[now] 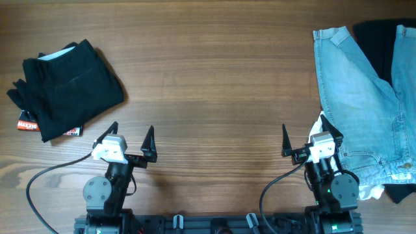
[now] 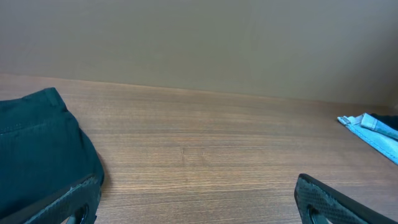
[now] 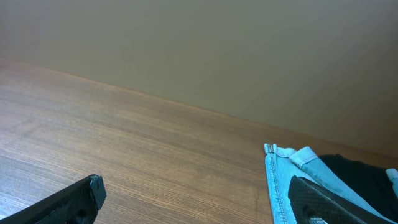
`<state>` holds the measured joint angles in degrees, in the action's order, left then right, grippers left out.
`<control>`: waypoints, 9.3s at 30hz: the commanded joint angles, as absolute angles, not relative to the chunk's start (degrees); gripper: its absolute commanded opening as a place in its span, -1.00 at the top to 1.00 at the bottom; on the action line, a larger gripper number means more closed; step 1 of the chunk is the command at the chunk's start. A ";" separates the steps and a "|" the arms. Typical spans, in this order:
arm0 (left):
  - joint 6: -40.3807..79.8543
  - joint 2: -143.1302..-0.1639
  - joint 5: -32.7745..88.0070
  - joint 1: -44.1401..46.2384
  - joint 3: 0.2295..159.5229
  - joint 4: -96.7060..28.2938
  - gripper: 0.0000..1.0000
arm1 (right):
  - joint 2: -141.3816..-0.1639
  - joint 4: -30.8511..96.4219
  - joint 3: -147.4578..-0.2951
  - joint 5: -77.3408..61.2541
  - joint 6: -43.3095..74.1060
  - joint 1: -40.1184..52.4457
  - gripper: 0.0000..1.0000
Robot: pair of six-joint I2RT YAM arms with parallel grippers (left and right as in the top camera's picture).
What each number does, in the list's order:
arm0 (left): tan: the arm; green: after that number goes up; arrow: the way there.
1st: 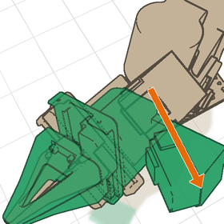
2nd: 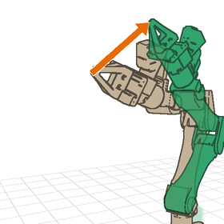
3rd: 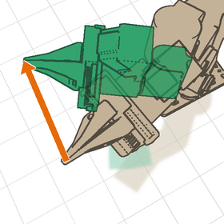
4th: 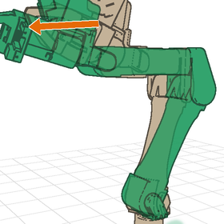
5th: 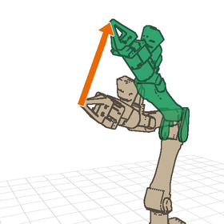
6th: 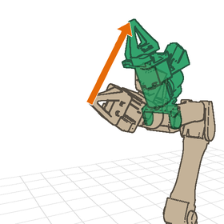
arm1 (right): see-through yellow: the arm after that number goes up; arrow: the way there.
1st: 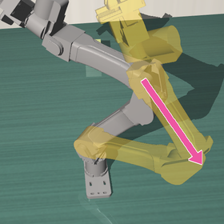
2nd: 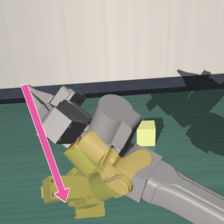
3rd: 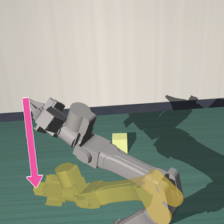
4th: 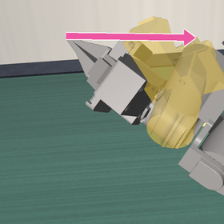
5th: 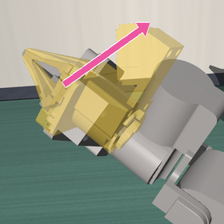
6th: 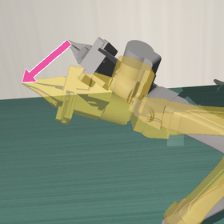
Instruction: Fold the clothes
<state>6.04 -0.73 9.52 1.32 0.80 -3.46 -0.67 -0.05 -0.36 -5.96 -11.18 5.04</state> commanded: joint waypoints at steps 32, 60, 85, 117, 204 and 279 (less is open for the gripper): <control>4.71 -0.38 10.46 0.78 0.32 -3.40 -1.00 | -0.43 -0.36 -0.30 -6.26 -10.44 4.80 -0.99; 5.69 -2.52 10.41 0.78 3.79 -3.90 -1.00 | -4.51 2.96 -5.52 -6.79 8.93 4.80 -0.99; 8.14 -51.35 10.46 0.78 45.45 -37.10 -1.00 | -71.81 34.37 -47.55 23.05 12.56 3.95 -1.00; 8.14 -51.35 10.48 0.80 45.45 -36.64 -1.00 | -92.12 14.41 -57.49 16.97 2.48 -9.58 0.92; 17.21 -92.27 24.62 12.86 43.81 -20.95 -1.00 | -89.73 31.64 -67.44 -0.01 16.03 20.56 -0.69; -15.03 -69.91 46.39 13.02 83.85 -77.41 0.92 | -97.12 32.88 -67.48 -30.20 7.62 11.29 -0.98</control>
<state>-12.84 -69.95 49.84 13.04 83.11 -74.85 -91.98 27.42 -67.68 -18.22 8.84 11.25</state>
